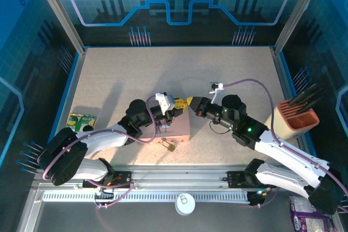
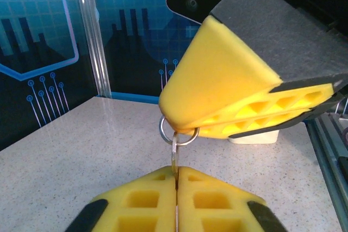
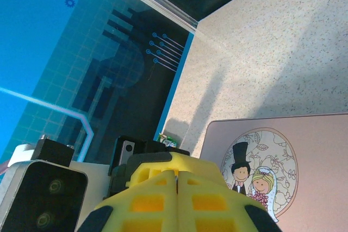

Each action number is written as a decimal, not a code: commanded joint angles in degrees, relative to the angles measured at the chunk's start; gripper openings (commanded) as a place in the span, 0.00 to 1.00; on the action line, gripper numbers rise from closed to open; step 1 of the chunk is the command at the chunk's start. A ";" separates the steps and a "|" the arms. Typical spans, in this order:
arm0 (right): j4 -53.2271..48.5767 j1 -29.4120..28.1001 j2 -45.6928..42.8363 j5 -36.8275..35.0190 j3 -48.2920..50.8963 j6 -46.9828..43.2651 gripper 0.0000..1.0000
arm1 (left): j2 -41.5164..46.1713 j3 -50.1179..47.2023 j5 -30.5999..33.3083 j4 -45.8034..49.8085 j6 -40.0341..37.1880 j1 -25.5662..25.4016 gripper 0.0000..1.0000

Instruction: Unlock the padlock with the key

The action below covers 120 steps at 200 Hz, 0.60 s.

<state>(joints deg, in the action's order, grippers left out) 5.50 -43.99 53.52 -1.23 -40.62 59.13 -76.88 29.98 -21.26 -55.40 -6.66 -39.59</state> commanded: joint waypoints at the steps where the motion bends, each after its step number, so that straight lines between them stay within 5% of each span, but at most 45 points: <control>1: -0.67 -0.87 -1.14 -1.51 -0.64 0.21 0.00 | 0.48 2.65 -2.31 2.40 -2.72 -0.30 0.02; 39: -5.65 -0.75 -1.46 -4.01 -1.73 -0.01 0.00 | 2.13 3.37 0.46 6.20 -6.40 -0.26 0.00; 66: -10.68 0.36 -2.11 -5.22 -3.21 -1.23 0.30 | 3.37 6.38 3.60 16.27 -13.90 -0.29 0.00; 95: -18.17 6.07 -2.20 0.59 -5.87 -0.18 0.40 | 4.80 10.31 10.71 26.54 -24.56 -0.28 0.00; 120: -19.12 9.63 -3.90 3.52 -4.43 2.81 0.40 | 5.00 11.42 10.68 30.17 -39.83 -0.50 0.00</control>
<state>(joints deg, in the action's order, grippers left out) -9.02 -36.88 51.59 -1.37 -44.69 59.22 -73.36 39.55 -13.19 -32.27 -29.39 -39.62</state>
